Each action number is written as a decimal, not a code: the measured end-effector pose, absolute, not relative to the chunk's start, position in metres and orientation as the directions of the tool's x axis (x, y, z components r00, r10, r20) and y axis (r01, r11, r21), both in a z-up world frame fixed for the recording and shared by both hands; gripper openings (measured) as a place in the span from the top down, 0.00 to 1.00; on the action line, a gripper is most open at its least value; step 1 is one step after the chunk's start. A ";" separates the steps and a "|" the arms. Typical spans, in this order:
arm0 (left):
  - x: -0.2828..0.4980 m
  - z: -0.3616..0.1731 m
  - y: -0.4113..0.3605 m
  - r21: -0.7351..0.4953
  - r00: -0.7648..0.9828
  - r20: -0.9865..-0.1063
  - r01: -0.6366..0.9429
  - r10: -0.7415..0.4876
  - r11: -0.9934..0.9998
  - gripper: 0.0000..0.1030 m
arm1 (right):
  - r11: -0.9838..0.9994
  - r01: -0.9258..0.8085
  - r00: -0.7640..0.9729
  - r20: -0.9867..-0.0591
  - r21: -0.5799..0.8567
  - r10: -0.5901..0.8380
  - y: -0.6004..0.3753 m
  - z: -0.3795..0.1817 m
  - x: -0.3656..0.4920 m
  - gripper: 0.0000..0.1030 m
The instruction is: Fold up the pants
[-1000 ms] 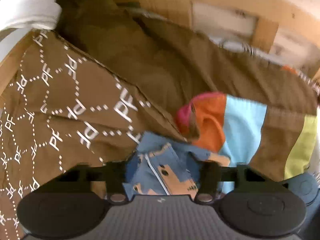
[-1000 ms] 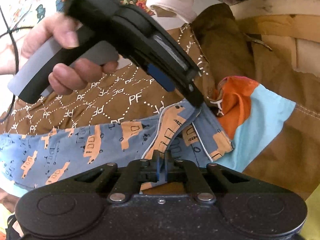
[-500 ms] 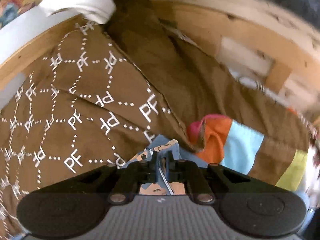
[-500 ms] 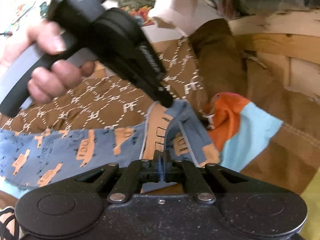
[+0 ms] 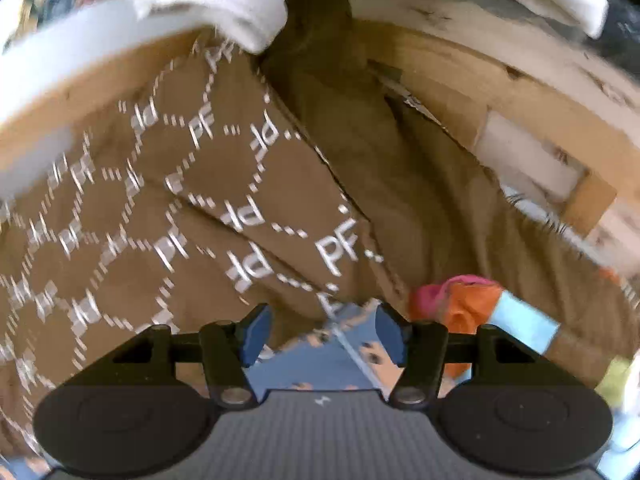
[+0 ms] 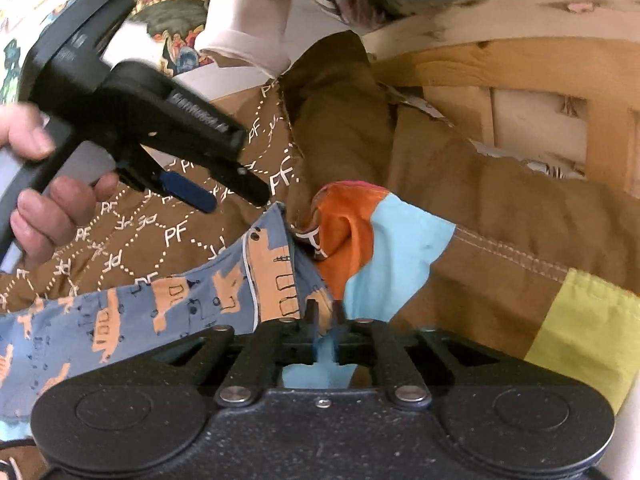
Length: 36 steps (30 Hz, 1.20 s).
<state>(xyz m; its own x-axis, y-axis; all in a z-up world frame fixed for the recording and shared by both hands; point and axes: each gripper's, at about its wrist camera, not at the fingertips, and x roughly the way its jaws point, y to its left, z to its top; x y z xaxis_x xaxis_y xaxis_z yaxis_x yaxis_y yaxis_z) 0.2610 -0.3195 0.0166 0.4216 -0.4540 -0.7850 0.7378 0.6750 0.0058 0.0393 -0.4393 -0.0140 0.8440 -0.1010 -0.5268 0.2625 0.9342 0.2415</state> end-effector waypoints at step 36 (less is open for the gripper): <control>0.191 -0.047 -0.161 0.330 0.705 -0.683 0.532 -0.192 0.780 0.11 | 0.974 0.127 0.825 -0.525 -0.186 -0.208 -0.386 -0.029 0.059 0.24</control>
<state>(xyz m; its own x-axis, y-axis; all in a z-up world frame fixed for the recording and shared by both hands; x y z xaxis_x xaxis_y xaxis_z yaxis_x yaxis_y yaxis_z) 0.1912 -0.1612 -0.0466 0.7049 -0.1918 -0.6829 0.5318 0.7800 0.3298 0.0588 -0.3857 -0.0291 0.8251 -0.2076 -0.5254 0.1267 0.9743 -0.1860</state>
